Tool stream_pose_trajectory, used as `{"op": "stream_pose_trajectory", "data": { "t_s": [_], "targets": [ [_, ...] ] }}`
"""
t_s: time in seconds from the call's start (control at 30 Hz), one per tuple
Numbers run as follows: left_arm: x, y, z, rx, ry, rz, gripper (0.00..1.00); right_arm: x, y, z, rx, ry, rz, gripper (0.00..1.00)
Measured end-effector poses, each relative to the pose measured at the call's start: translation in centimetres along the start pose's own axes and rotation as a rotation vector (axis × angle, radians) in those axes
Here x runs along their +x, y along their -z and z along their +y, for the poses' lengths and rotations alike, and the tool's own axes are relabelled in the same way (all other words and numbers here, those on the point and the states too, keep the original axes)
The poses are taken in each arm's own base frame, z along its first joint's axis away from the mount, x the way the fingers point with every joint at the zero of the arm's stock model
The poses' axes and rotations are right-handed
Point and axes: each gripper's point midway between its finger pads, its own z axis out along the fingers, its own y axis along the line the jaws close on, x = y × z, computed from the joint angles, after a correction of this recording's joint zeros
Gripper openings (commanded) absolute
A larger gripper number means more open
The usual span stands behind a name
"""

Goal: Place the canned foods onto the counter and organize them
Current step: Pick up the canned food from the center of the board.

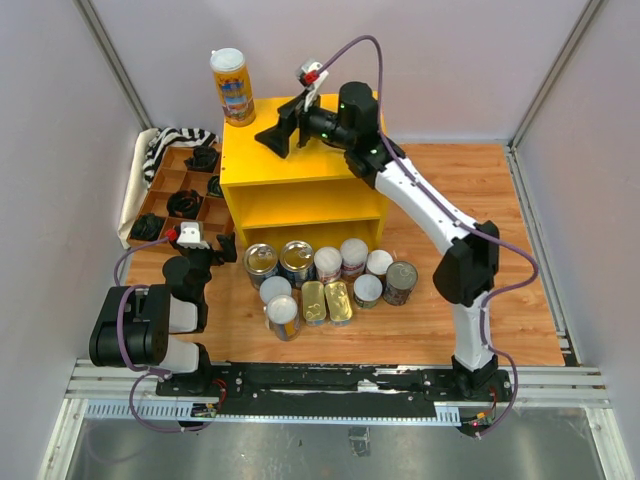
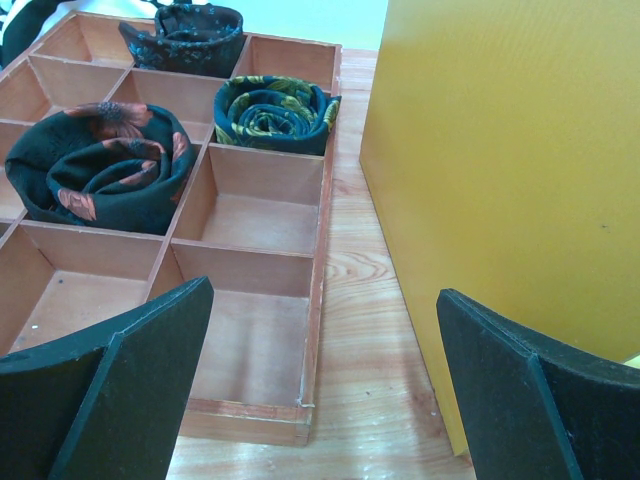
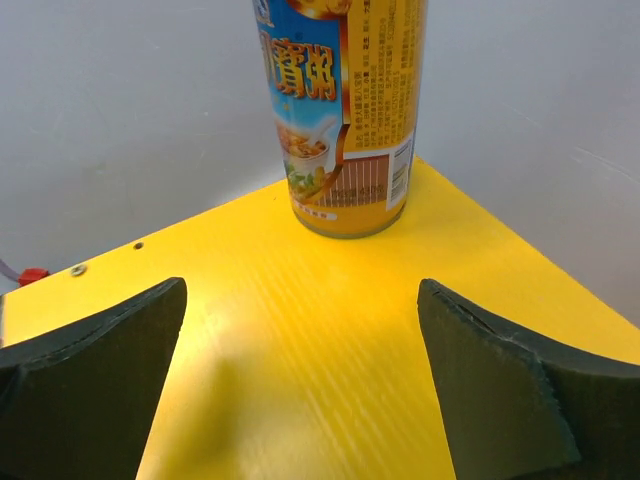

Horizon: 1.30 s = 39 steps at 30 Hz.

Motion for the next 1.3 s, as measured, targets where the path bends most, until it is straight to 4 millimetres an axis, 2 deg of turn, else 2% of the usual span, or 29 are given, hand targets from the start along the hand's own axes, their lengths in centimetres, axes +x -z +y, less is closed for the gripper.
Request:
{"op": "stream_pose_trajectory", "data": {
  "t_s": [0.1,0.27,0.33,0.4,0.47,0.77,1.0,1.1,1.17,1.3],
  "targets": [
    [0.0,0.0,0.0,0.0,0.0,0.0,1.0,-1.7,2.6,0.5,0.019,0.002,-0.019,0.99],
    [0.0,0.0,0.0,0.0,0.0,0.0,1.0,-7.3,6.9,1.3,0.053,0.059,-0.123,0.99],
    [0.0,0.0,0.0,0.0,0.0,0.0,1.0,-8.9,8.4,1.6,0.068,0.078,-0.158,0.99],
    [0.0,0.0,0.0,0.0,0.0,0.0,1.0,-9.5,9.5,1.9,0.078,0.087,-0.175,0.98],
    [0.0,0.0,0.0,0.0,0.0,0.0,1.0,-9.3,10.1,1.9,0.088,0.085,-0.174,0.99],
    [0.0,0.0,0.0,0.0,0.0,0.0,1.0,-4.8,14.5,0.7,0.233,0.018,-0.081,0.99],
    [0.0,0.0,0.0,0.0,0.0,0.0,1.0,-4.8,18.4,1.9,0.312,0.023,-0.084,0.98],
    [0.0,0.0,0.0,0.0,0.0,0.0,1.0,-4.2,20.0,2.6,0.333,0.019,-0.081,0.99],
    [0.0,0.0,0.0,0.0,0.0,0.0,1.0,-3.2,21.1,3.1,0.347,0.013,-0.071,0.99],
    [0.0,0.0,0.0,0.0,0.0,0.0,1.0,0.5,23.2,3.6,0.391,-0.005,-0.011,0.99]
  ]
}}
